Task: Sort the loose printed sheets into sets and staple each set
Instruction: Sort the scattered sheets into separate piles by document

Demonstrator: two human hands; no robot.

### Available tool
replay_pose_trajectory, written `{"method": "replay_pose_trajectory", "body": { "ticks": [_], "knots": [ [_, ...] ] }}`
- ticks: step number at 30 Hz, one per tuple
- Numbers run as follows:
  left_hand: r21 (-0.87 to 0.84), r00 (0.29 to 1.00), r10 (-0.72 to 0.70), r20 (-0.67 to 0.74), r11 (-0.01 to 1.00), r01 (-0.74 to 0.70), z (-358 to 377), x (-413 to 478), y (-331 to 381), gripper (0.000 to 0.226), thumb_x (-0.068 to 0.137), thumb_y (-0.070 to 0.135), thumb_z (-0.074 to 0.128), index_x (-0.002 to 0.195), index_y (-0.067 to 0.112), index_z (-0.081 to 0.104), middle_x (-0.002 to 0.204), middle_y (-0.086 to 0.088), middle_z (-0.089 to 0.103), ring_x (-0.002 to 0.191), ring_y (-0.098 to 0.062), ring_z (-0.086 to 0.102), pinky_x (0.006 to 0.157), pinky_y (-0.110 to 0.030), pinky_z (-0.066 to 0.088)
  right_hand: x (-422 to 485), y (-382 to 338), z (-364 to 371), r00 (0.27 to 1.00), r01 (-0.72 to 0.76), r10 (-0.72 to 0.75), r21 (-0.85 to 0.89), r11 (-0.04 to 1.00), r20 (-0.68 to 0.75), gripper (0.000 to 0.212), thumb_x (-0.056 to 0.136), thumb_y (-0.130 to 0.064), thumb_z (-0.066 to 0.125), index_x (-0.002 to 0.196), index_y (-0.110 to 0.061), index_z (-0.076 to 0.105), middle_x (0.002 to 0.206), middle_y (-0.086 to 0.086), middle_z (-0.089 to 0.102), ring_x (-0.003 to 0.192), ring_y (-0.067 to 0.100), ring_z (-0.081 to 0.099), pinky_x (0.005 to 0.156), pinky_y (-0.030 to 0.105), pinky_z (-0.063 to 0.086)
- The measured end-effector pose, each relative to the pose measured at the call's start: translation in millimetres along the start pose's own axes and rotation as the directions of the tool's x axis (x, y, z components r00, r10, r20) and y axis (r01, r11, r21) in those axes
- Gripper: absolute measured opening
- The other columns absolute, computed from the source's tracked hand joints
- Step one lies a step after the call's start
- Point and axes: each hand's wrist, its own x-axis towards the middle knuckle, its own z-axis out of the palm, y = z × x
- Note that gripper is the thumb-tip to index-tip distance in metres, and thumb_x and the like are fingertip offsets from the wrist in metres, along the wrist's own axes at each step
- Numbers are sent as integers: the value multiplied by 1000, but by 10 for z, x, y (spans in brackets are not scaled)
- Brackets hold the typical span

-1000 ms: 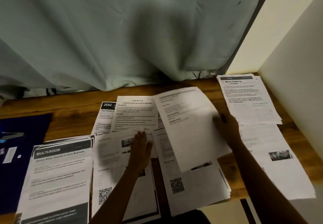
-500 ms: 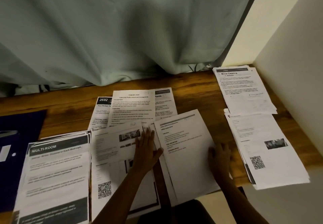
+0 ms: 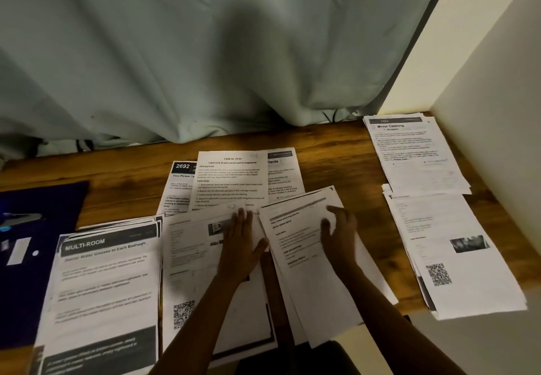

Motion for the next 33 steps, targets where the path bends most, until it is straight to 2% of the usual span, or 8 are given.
{"method": "replay_pose_trajectory", "body": {
  "ticks": [3,7,16,20,25,27,30,33],
  "knots": [
    [36,999,-27,-23,999,27,-110,40,-179,102,71,84,-3,147,17,-7,151,-1,-18,142,-22,-17,110,-34,-21,243,-462,259,968,-36,16,74,997,250,32,92,-15,58,122,-8,55,123,9,55,108,19,57,81,18,44],
    [68,998,-41,-42,997,44,-146,-23,-424,99,73,82,-5,148,17,-3,152,-3,-16,141,-23,-16,112,-40,-16,465,-757,663,917,-24,22,0,1000,398,33,89,-19,62,117,-3,55,114,12,61,105,24,59,82,24,44],
    [77,995,-90,-46,993,93,-72,-290,-817,83,90,68,9,149,10,16,156,-12,12,144,-32,9,114,-51,4,695,-1006,1127,913,-7,160,-378,926,375,67,81,-43,68,128,-6,38,126,15,47,119,32,46,101,45,38],
    [76,995,-84,-44,993,88,-19,-319,-865,85,86,72,4,149,15,5,156,-8,2,145,-29,-1,116,-46,-7,696,-1067,1257,922,-34,204,-454,890,330,67,80,-34,72,129,-7,36,124,14,50,118,31,49,104,47,34],
    [69,994,-105,-25,992,106,2,-324,-869,78,91,66,16,151,15,8,157,-10,6,145,-29,2,116,-38,-12,737,-1101,1345,906,-200,315,-367,908,284,64,80,-19,73,130,-7,35,121,10,54,118,31,51,108,51,28],
    [73,993,-114,-24,991,115,3,-322,-869,77,93,64,18,151,14,11,157,-11,9,145,-30,5,116,-40,-10,751,-1122,1362,898,-230,335,-347,910,284,50,83,-19,69,124,-9,43,118,9,56,116,30,52,107,49,30],
    [74,993,-110,-38,991,112,6,-321,-866,77,93,64,18,151,14,12,157,-12,10,145,-30,6,117,-40,-8,786,-1122,1388,925,-174,244,-244,954,293,23,86,-20,64,106,-12,57,108,7,62,104,26,59,96,43,42],
    [70,995,-94,-40,993,96,9,-318,-875,78,92,65,17,151,15,10,158,-10,8,145,-29,4,117,-39,-9,819,-1203,1341,951,-72,65,15,997,301,14,88,-16,61,101,-10,61,104,5,66,90,17,63,72,23,48]
  ]
}}
